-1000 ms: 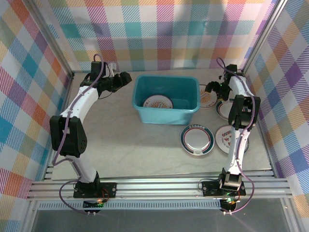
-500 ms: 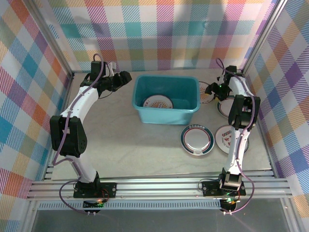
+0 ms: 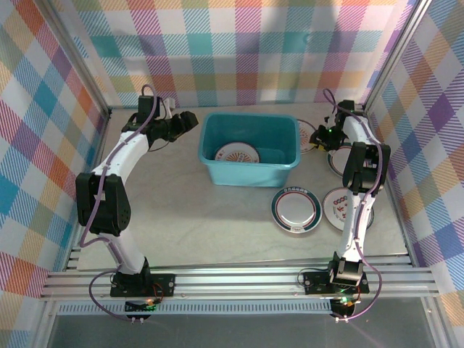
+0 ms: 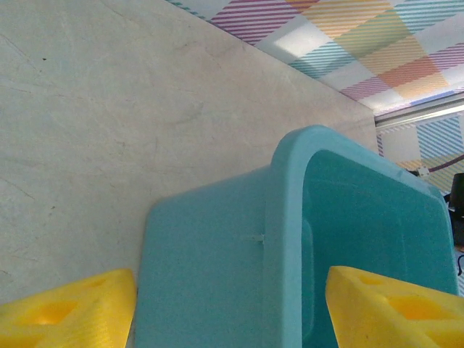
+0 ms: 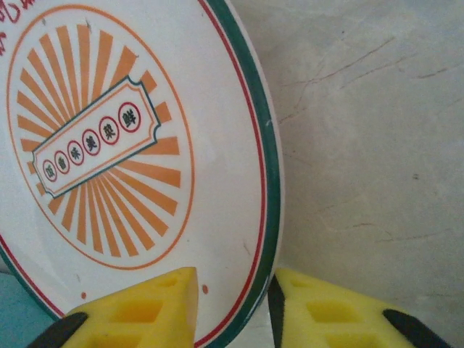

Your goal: Place the plates into the plastic bin on the countertop

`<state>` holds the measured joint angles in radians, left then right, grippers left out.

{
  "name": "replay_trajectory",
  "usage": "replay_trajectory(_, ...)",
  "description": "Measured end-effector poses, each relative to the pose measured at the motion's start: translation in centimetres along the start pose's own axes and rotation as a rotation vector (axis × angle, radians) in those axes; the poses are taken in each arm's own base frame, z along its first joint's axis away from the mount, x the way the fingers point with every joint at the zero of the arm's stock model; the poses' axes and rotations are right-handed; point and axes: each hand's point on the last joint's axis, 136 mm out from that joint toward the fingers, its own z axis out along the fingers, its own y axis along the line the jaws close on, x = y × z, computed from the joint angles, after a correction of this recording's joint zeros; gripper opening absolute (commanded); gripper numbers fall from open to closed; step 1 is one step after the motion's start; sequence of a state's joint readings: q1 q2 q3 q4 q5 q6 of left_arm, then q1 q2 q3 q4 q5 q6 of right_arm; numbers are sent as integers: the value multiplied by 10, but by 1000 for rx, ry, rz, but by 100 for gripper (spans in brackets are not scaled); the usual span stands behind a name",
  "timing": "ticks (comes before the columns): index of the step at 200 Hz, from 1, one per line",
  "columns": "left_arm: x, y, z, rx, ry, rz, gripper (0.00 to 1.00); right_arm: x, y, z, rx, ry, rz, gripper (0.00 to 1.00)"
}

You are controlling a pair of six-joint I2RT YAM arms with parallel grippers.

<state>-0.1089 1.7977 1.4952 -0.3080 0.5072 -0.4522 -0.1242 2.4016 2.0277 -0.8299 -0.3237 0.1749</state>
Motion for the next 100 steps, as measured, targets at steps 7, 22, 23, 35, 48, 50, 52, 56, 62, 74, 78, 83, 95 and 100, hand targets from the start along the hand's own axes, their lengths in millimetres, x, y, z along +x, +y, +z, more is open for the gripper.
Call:
replay_trajectory(7,0,0,0,-1,1,-1,70,1,0,1,-1,2,3,23)
replay_trajectory(22,1,1,0,-2,2,-1,70,2,-1,3,-4,5,11,20)
replay_trajectory(23,1,1,0,-2,2,-1,70,3,-1,3,-6,6,14,20)
replay_trajectory(35,1,1,0,-3,1,-1,70,2,0,4,-12,1,20,18)
replay_trajectory(48,2,2,0,-4,2,-2,70,0,1,4,-21,-8,25,15)
replay_trajectory(50,2,2,0,-4,2,-2,70,0,1,5,-23,-9,28,15)
replay_trajectory(52,2,2,0,-4,2,-2,70,0,1,4,-25,-11,27,15)
replay_trajectory(56,2,2,0,-5,3,-3,70,-1,1,4,-28,-14,33,14)
replay_trajectory(62,3,2,0,-5,3,-3,70,-2,2,4,-33,-19,37,13)
replay_trajectory(74,3,2,-1,-5,3,-3,70,-3,2,4,-41,-28,44,10)
replay_trajectory(78,3,2,-1,-5,3,-3,70,-3,3,4,-45,-30,48,9)
replay_trajectory(83,3,2,-1,-5,2,-2,70,-4,3,4,-50,-32,54,9)
replay_trajectory(95,2,1,-2,-3,0,-1,70,-5,4,3,-63,-39,62,8)
replay_trajectory(100,2,1,-2,-2,-2,0,70,-5,4,3,-66,-42,65,8)
